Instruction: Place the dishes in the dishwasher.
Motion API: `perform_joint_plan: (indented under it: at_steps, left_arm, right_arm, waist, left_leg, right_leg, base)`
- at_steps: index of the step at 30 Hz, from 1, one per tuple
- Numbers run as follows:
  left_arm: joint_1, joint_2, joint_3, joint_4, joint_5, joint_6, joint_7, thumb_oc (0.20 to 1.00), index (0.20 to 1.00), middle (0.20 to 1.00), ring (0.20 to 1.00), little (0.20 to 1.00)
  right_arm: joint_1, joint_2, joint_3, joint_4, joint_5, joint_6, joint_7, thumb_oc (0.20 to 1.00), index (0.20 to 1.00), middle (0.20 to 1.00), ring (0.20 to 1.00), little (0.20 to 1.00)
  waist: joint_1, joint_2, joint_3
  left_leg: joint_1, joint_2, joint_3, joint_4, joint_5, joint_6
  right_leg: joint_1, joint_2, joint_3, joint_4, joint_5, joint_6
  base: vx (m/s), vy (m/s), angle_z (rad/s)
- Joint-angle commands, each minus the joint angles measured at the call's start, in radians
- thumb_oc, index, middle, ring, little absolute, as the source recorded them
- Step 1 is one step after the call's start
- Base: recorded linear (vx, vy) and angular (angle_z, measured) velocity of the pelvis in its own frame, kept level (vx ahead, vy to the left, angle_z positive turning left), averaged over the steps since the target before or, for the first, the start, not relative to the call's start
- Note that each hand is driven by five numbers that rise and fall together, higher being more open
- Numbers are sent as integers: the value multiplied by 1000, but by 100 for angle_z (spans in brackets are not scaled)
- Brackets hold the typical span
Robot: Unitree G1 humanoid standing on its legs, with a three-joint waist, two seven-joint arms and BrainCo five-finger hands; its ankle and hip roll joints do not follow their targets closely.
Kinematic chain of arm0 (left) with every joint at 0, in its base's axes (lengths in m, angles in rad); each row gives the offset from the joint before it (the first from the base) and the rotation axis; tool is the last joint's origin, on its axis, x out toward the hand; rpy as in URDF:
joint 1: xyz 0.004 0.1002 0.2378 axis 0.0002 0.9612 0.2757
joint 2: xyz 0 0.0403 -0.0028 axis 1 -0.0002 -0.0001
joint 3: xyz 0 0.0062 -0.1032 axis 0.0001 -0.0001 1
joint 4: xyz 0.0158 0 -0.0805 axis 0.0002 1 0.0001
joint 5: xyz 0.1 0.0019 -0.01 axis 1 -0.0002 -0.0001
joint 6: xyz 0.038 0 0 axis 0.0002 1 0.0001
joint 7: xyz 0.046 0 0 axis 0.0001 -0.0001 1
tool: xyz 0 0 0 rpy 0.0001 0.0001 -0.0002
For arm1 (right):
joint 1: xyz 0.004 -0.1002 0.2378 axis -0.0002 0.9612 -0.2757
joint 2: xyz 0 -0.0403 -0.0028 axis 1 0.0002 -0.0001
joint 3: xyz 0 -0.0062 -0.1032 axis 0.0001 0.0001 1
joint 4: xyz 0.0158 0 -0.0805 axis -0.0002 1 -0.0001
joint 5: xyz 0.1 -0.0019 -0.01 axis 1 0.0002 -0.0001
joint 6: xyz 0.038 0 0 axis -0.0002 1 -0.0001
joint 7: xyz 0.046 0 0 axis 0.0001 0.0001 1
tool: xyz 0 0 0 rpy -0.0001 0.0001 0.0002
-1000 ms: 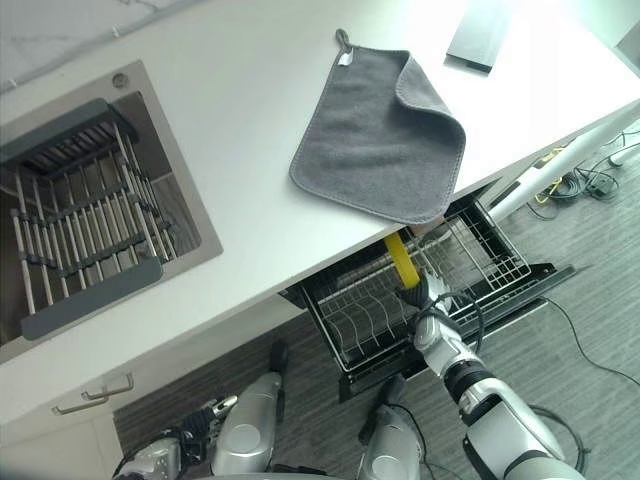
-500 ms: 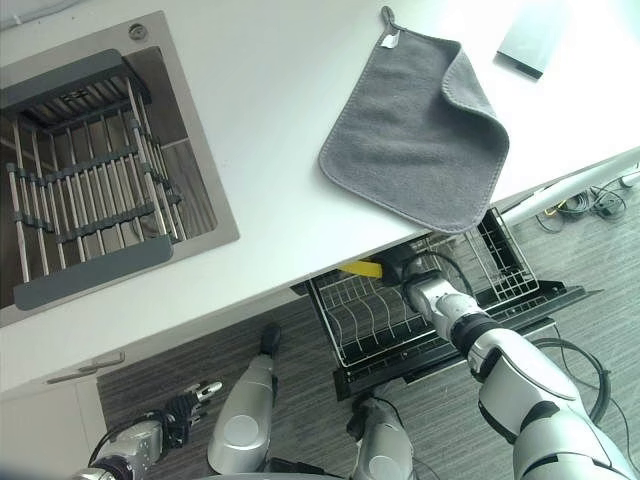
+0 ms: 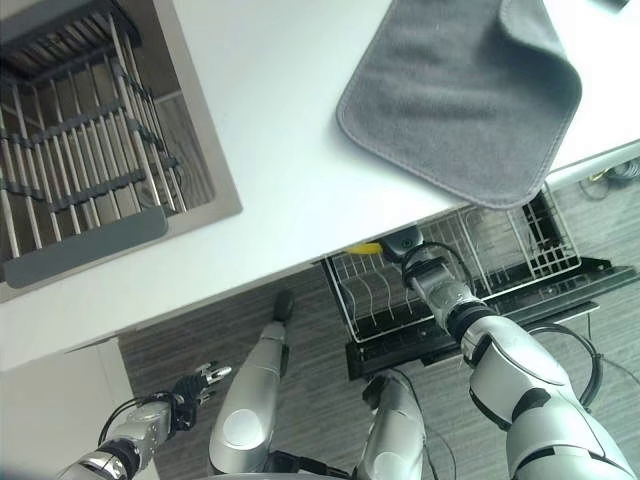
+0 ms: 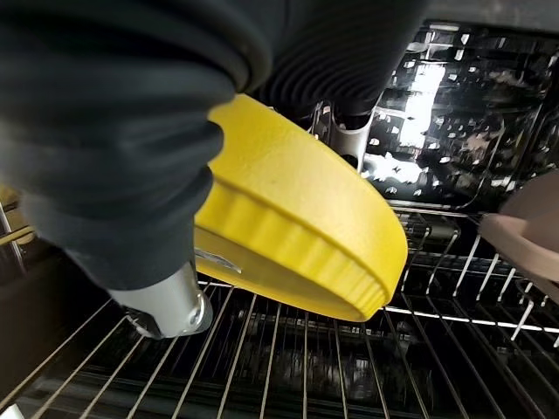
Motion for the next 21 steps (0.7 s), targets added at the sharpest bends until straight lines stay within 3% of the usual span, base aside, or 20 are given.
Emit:
perform_joint_plan:
  at_steps: [1, 6, 17, 21]
  left_arm:
    - [16, 4, -56, -12, -30, -21, -7, 1000, 1000, 1000, 1000, 1000]
    - [30, -1, -63, -18, -50, -34, 0, 1000, 1000, 1000, 1000, 1000]
    - [34, -11, -75, -29, -73, -40, -1, 1000, 1000, 1000, 1000, 1000]
    - [32, -9, -77, -33, -74, -34, 7, 1000, 1000, 1000, 1000, 1000]
  right_arm:
    - [-218, -28, -112, -9, 86, 104, -202, 200, 200, 200, 200, 200]
    - [-206, -55, -146, 27, 179, 162, -247, 200, 200, 200, 200, 200]
    - [-216, -107, -147, 41, 118, 233, -339, 200, 200, 200, 200, 200]
    - [-243, -132, -135, 42, 97, 262, -315, 200, 200, 200, 200, 200]
  waist:
    - [32, 19, -23]
    - [20, 28, -23]
    - [0, 41, -23]
    - [-3, 40, -23]
  left_leg:
    - [-33, -50, 63, 95, -89, 107]
    - [-77, -44, 68, 113, -93, 110]
    - [-93, -38, 92, 102, -88, 106]
    - [-100, -36, 97, 108, -90, 106]
  right_leg:
    - [-42, 10, 30, 167, -55, -6]
    - [-91, 15, 41, 200, -66, -13]
    - [-115, 20, 49, 182, -62, -20]
    - [-123, 19, 49, 187, -63, -19]
  base:
    - [-51, -20, 0]
    - [-36, -5, -2]
    - [-18, 5, -7]
    - [0, -7, -3]
